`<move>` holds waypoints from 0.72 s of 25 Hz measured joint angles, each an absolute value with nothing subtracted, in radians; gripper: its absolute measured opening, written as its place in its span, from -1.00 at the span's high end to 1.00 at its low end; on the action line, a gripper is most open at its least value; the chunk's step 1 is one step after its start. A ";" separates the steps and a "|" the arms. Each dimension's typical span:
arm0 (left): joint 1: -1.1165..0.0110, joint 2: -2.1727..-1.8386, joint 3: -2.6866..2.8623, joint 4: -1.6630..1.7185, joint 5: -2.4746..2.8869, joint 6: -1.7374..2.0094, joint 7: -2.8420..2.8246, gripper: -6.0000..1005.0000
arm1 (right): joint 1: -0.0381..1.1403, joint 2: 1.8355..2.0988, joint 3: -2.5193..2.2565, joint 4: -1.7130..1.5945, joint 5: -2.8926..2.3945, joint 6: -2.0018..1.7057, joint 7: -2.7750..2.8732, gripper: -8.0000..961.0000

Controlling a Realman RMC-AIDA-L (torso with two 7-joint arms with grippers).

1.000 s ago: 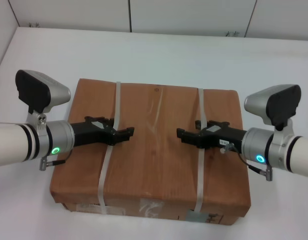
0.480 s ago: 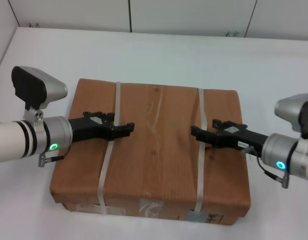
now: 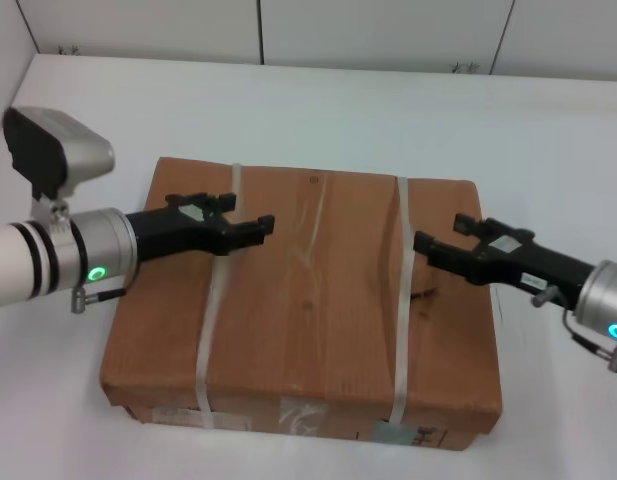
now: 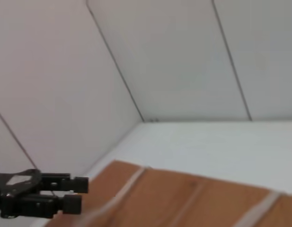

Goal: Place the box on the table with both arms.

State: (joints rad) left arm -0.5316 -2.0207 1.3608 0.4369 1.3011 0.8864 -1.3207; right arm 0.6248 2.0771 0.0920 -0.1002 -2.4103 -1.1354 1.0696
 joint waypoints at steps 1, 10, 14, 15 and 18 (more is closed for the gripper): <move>-0.523 -2.020 1.353 0.450 1.301 0.907 -1.321 -0.47 | 0.621 2.076 0.092 -0.113 -2.407 -1.166 1.059 -0.81; -0.479 -1.970 1.269 0.478 1.304 1.323 -1.191 -0.47 | 0.599 2.072 0.062 -0.195 -2.403 -1.502 0.895 -0.81; -0.482 -1.935 1.280 0.470 1.313 1.515 -1.155 -0.46 | 0.599 2.072 -0.024 -0.261 -2.408 -1.696 0.844 -0.81; -0.483 -1.926 1.281 0.468 1.314 1.566 -1.146 -0.46 | 0.601 2.071 -0.046 -0.268 -2.407 -1.730 0.833 -0.81; -0.484 -1.906 1.281 0.467 1.315 1.688 -1.119 -0.46 | 0.606 2.071 -0.070 -0.276 -2.406 -1.788 0.817 -0.81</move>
